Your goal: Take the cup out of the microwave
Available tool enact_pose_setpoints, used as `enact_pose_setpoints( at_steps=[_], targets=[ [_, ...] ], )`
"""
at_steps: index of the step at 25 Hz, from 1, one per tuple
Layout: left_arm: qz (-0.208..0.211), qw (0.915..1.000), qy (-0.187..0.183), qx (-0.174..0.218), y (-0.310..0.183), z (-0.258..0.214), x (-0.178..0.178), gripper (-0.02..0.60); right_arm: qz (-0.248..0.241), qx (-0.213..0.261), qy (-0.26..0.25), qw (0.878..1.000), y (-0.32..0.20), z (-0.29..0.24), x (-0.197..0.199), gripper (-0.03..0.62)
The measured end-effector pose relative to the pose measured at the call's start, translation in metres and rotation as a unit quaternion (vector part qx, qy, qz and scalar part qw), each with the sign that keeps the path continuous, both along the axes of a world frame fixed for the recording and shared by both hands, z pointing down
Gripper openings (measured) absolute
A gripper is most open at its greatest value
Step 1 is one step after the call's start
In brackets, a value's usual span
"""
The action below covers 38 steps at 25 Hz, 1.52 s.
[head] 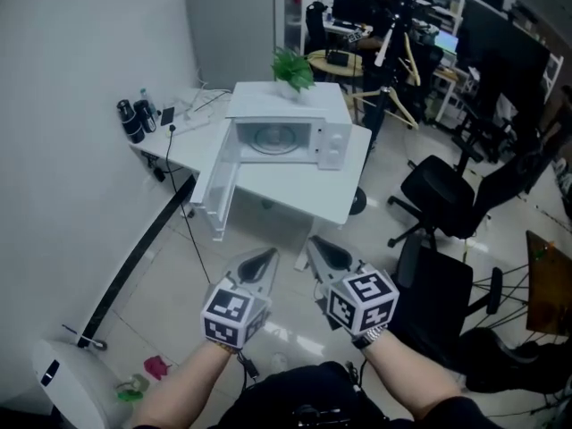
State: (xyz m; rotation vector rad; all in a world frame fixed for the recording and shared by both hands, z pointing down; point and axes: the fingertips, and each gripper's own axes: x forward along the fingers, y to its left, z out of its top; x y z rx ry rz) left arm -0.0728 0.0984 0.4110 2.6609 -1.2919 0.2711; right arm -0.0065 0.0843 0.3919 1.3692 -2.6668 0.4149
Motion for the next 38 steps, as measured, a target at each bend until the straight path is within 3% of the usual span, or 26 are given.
enact_pose_setpoints(
  at_steps=[10,22,38],
  targets=[
    [0.0,1.0,-0.002,0.001,-0.052,0.002,-0.009,-0.005,0.001,-0.009,0.004,1.0,-0.054,0.015,-0.01,0.052],
    [-0.031,0.9992,-0.015,-0.022,-0.158,0.023,0.005,-0.005,-0.018,-0.028,0.002,0.999,-0.173,0.045,0.006,0.066],
    [-0.087,0.9949,-0.023,-0.046,-0.261,0.039,-0.004,-0.005,-0.053,-0.052,0.024,0.997,-0.289,0.089,-0.002,0.183]
  ],
)
